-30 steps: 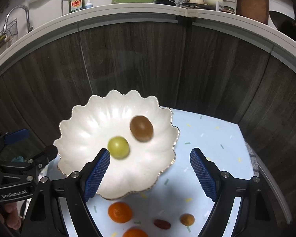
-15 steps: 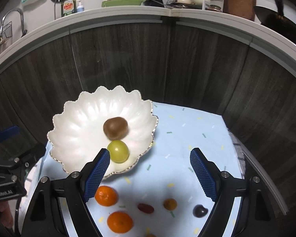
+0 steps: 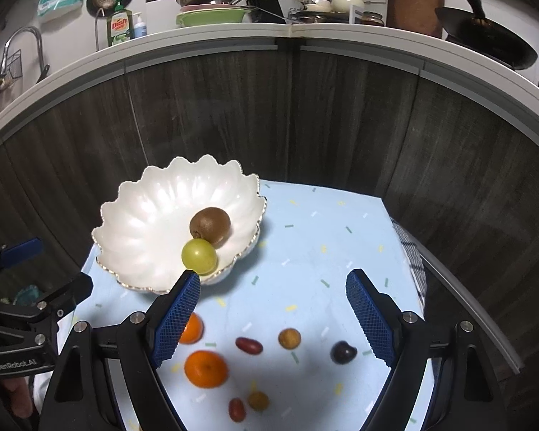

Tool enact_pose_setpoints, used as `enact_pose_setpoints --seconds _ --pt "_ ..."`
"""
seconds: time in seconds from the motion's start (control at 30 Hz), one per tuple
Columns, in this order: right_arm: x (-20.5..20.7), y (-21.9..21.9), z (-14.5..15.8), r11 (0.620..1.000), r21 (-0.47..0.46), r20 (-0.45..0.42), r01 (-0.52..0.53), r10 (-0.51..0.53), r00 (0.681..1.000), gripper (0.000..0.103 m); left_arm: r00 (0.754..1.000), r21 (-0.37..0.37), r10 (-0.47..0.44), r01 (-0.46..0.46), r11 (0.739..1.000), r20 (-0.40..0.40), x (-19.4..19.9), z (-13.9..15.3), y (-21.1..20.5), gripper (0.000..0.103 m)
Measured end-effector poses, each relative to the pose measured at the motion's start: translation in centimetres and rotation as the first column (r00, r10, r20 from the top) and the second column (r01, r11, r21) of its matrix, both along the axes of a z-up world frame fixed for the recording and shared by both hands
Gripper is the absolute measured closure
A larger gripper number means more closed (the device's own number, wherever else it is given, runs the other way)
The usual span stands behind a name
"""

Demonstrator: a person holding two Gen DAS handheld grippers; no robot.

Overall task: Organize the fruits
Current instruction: 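Move the left tool toward the mango while the right tool approaches a small brown fruit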

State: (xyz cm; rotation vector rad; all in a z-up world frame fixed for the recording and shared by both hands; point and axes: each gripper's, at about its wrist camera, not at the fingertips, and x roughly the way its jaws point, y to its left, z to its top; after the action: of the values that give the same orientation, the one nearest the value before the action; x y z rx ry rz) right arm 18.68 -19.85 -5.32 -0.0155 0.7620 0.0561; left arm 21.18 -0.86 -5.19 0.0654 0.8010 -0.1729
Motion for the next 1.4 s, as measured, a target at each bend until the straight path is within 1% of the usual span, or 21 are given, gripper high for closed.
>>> enact_pose_setpoints --seconds 0.17,0.33,0.67,1.07,1.4 --pt "-1.4 -0.5 -0.4 1.0 -0.003 0.001 0.005 -0.005 1.0 0.019 1.0 0.0 0.006 -0.006 1.0 -0.009 -1.4 -0.6 -0.4 0.002" --pt "-2.4 -1.1 -1.0 1.0 0.004 -0.004 0.008 -0.008 1.0 0.019 1.0 0.009 -0.01 0.01 1.0 -0.021 -2.9 -1.4 -1.0 0.002" --pt "-4.2 -1.8 -2.2 1.0 0.002 -0.009 0.0 0.0 1.0 0.019 0.998 -0.003 -0.029 0.028 1.0 -0.048 -4.9 -2.8 -1.9 0.002" --pt "-6.7 -2.1 -4.5 1.0 -0.009 -0.023 -0.017 0.017 1.0 0.019 0.996 0.011 -0.051 0.052 0.999 -0.07 -7.6 -5.0 -2.6 0.002" --pt "-8.9 -2.0 -7.0 1.0 0.009 -0.065 -0.027 0.028 0.998 0.019 0.989 0.008 -0.092 0.094 0.996 -0.118 -9.4 -7.2 -3.2 0.002"
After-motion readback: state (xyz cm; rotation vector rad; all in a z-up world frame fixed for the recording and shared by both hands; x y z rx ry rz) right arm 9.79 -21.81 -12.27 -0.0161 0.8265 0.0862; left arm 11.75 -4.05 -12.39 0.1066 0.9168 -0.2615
